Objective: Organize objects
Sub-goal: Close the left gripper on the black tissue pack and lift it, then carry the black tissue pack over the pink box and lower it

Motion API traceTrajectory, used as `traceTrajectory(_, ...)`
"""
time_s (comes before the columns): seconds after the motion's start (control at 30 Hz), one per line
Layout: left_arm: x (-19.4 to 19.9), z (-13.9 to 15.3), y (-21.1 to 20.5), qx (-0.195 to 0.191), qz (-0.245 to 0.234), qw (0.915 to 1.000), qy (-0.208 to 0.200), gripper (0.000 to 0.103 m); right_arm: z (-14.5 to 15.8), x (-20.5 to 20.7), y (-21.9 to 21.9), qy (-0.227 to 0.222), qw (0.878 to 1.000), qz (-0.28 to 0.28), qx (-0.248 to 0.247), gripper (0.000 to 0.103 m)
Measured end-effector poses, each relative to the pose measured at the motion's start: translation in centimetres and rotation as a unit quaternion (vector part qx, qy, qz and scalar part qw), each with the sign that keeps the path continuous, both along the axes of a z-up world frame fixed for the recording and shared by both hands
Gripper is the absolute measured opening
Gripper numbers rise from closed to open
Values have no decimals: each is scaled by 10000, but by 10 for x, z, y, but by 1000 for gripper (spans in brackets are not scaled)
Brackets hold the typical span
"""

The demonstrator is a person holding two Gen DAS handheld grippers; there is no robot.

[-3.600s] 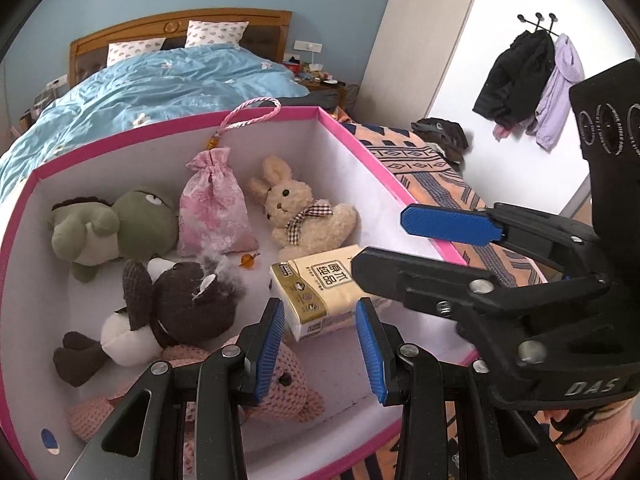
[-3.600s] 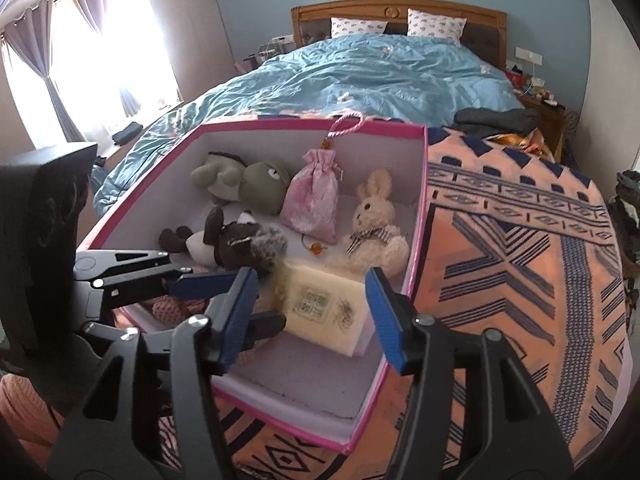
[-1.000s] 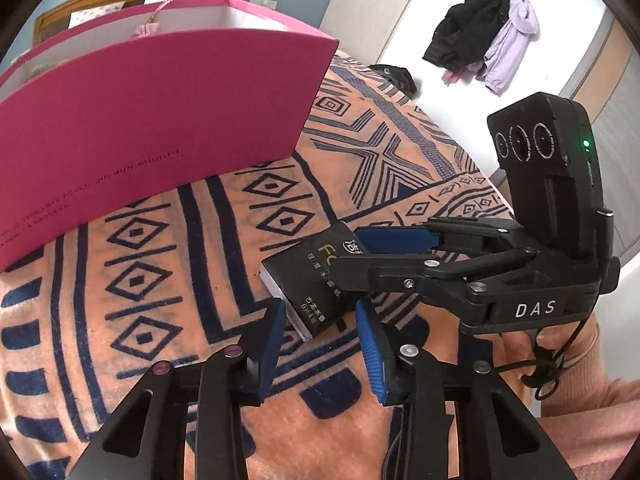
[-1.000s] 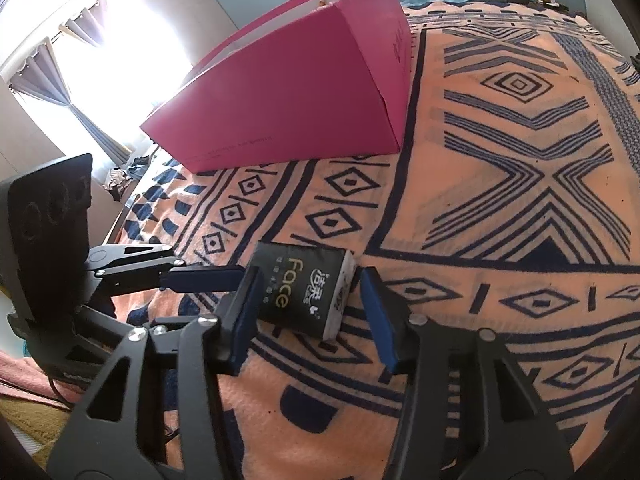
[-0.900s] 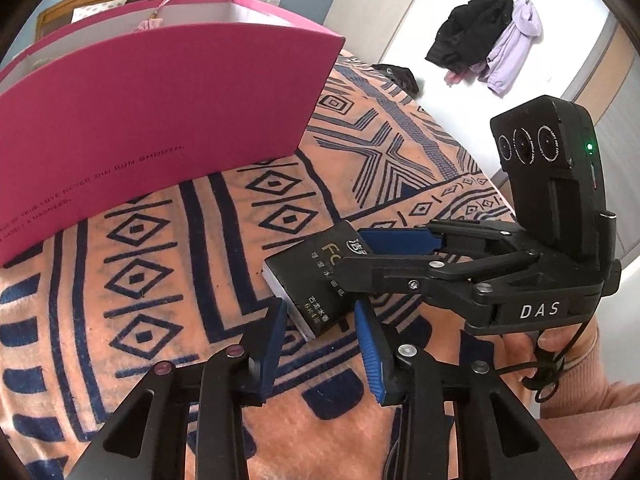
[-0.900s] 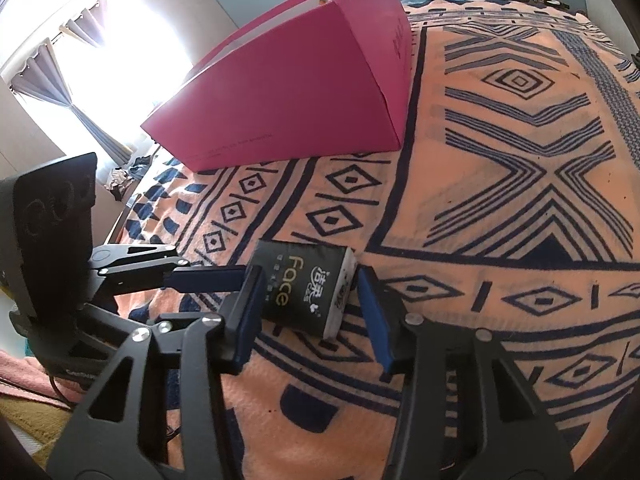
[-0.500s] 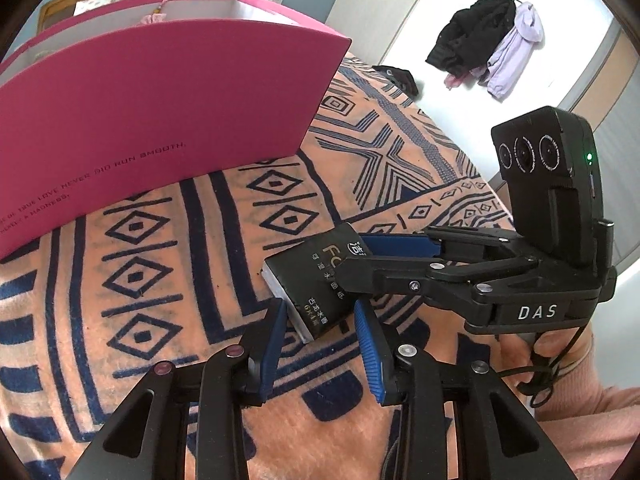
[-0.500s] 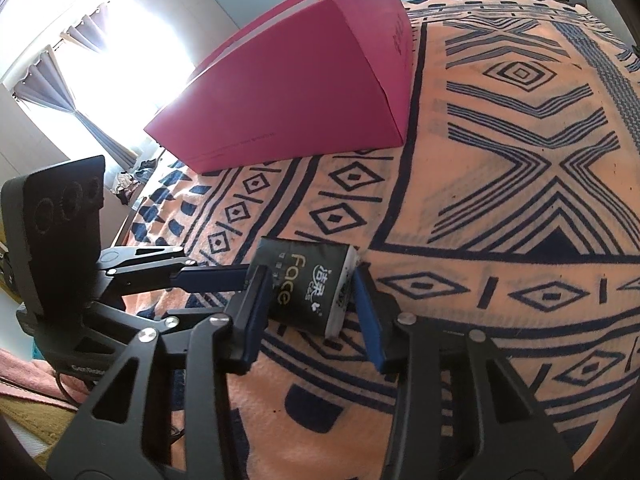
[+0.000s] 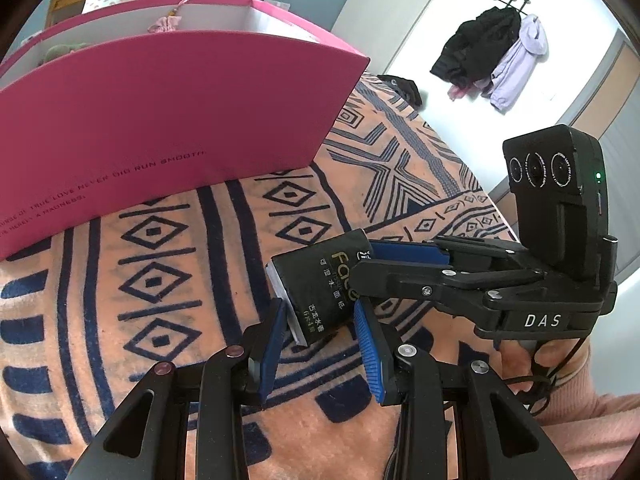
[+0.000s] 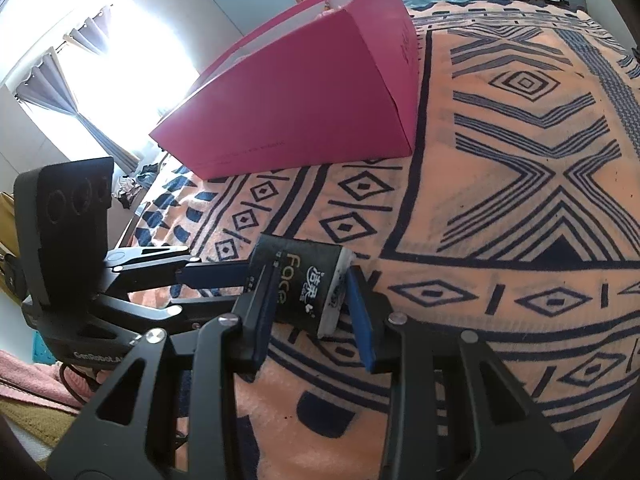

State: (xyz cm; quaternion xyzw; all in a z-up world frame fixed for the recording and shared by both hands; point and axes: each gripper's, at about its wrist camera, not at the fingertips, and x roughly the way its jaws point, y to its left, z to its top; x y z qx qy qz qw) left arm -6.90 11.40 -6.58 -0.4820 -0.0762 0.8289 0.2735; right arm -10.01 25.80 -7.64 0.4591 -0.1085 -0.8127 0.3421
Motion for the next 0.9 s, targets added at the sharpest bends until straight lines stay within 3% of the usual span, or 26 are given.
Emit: traceTrajectory(0.9,-5,41,-8,-96,77,9980,619,35,42,-2,-7,603,9982,16,-56,38)
